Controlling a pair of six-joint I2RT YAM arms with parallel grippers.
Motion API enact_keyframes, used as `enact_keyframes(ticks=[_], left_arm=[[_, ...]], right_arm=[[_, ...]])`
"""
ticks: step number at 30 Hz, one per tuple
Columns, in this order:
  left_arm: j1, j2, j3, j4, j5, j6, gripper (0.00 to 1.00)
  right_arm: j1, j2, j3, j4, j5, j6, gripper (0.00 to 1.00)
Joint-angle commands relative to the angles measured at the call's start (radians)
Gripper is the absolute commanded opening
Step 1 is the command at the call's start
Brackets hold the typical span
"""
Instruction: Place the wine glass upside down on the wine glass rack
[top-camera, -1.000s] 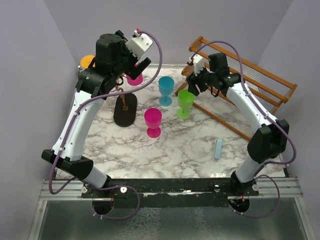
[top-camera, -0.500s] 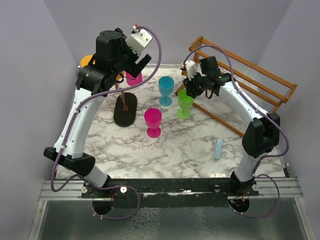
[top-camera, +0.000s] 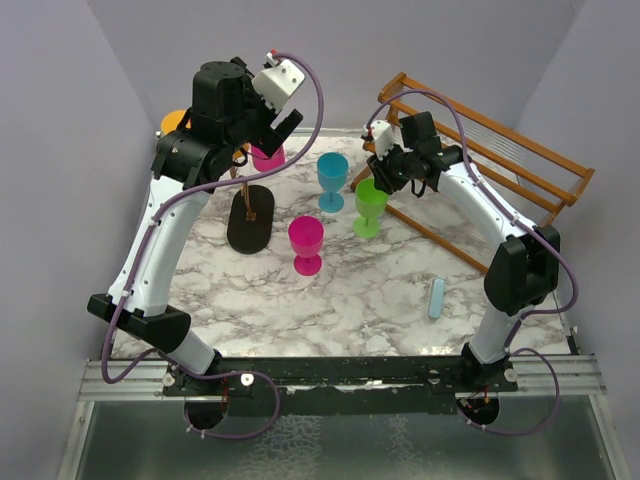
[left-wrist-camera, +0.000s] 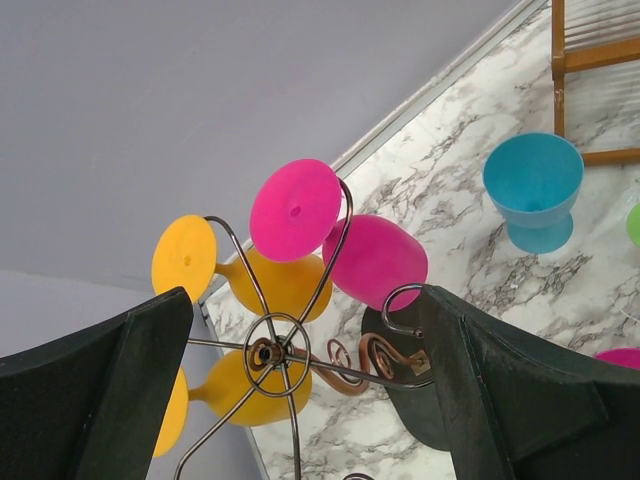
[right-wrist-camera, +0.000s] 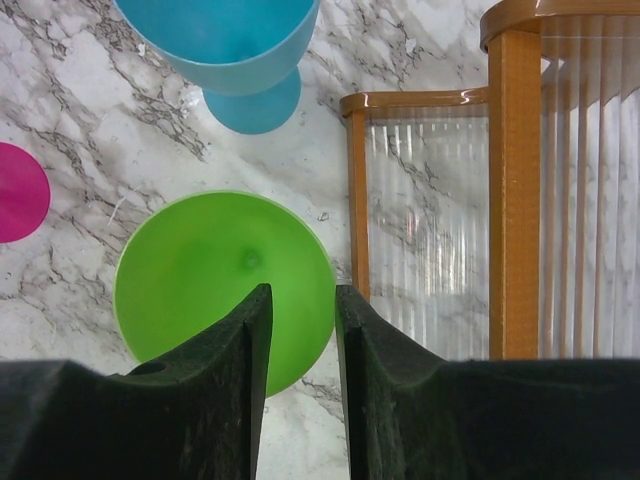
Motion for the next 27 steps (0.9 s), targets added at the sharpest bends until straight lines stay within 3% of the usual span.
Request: enact_keyframes(ticks=[1,9,27], left_arm=[[0.002,-0.004,0.010,-0.012,0.015,-0.005,0.99],[0.002,0.002,0.008,-0.011,0.015,-0.002,0.99],[0.001,0.003,0.004,-0.016,0.009,0.010,0.99]], right_arm=[[0.010,-0.023,0.036,-0.011,-0.015,-0.008,0.31],[0.009,-0.068,0.039,0.024,0.040,-0.016,0.28],[0.010,0.019,0.004,0.028,0.069,-0.025,0.32]])
